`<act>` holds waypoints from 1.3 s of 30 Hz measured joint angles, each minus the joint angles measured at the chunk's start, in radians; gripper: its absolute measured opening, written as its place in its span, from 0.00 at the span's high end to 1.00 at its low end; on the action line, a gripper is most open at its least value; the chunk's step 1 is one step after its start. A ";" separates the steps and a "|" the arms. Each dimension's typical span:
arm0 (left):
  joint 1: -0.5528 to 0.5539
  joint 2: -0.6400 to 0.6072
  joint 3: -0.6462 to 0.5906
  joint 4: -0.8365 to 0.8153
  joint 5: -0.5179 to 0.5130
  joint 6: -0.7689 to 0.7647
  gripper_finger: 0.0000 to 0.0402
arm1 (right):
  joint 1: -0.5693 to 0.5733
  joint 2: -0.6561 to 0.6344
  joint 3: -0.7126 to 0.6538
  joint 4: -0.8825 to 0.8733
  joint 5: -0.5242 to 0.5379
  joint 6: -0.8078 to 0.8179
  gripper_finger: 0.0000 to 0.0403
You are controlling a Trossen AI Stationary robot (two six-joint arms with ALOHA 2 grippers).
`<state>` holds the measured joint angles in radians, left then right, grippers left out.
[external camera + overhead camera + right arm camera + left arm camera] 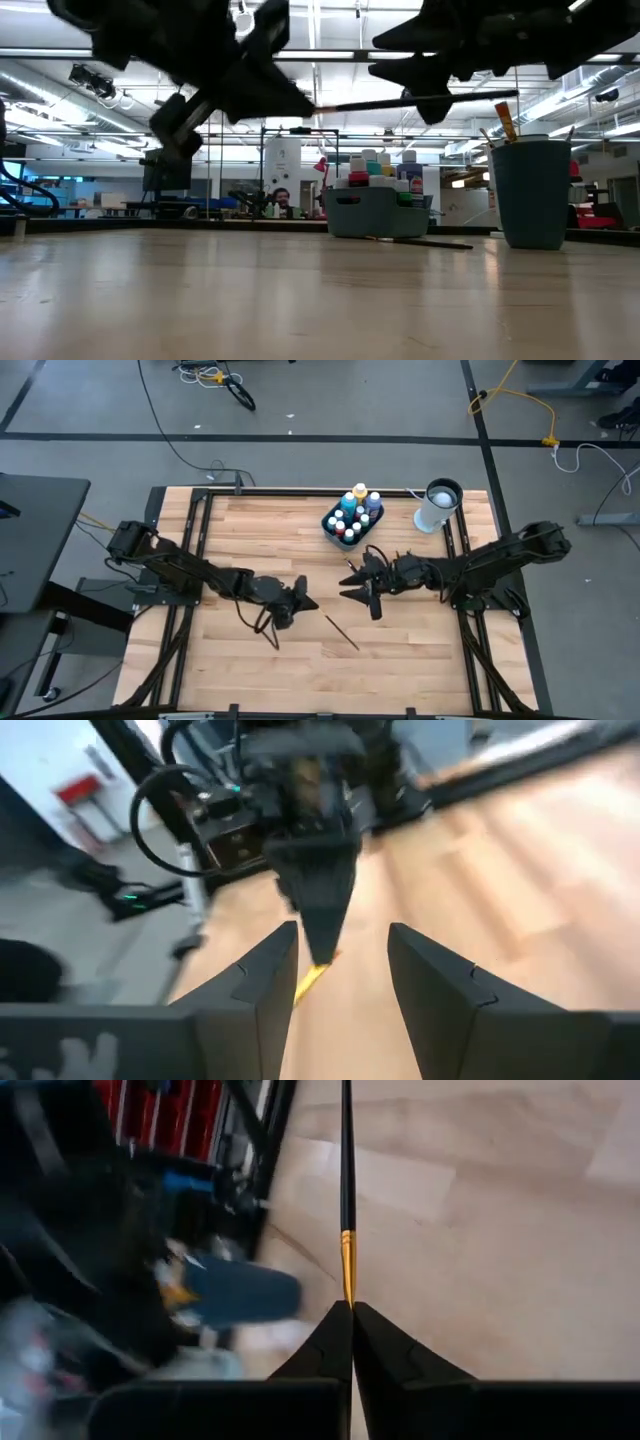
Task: Pick & Place Paint Supplies
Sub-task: Put the golden paint brush into the blue cup
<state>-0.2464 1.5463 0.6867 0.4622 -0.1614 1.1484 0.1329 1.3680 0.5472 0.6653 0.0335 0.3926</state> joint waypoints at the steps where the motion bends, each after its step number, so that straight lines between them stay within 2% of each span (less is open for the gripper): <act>1: -0.003 0.000 0.022 -0.025 -0.016 0.065 0.99 | -0.007 0.002 0.000 -0.004 -0.030 0.041 0.60; 10: -0.002 0.000 0.163 -0.054 -0.060 0.456 0.99 | -0.047 0.006 0.000 -0.011 -0.208 0.206 0.60; 15: -0.001 -0.001 0.205 -0.063 -0.064 0.613 0.99 | -0.061 0.006 0.000 -0.007 -0.276 0.248 0.60; 23: 0.022 -0.002 0.232 -0.115 -0.064 0.677 0.99 | -0.063 0.006 0.000 0.062 -0.365 0.320 0.60; 33: 0.045 -0.002 0.232 -0.091 -0.061 0.818 0.98 | -0.063 0.006 0.000 0.043 -0.361 0.330 0.60; 39: 0.068 -0.002 0.233 -0.047 -0.054 0.837 0.99 | -0.065 0.006 0.000 0.044 -0.331 0.303 0.60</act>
<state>-0.1785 1.5444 0.9199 0.4150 -0.2151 1.9854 0.0681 1.3735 0.5476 0.7090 -0.2974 0.6959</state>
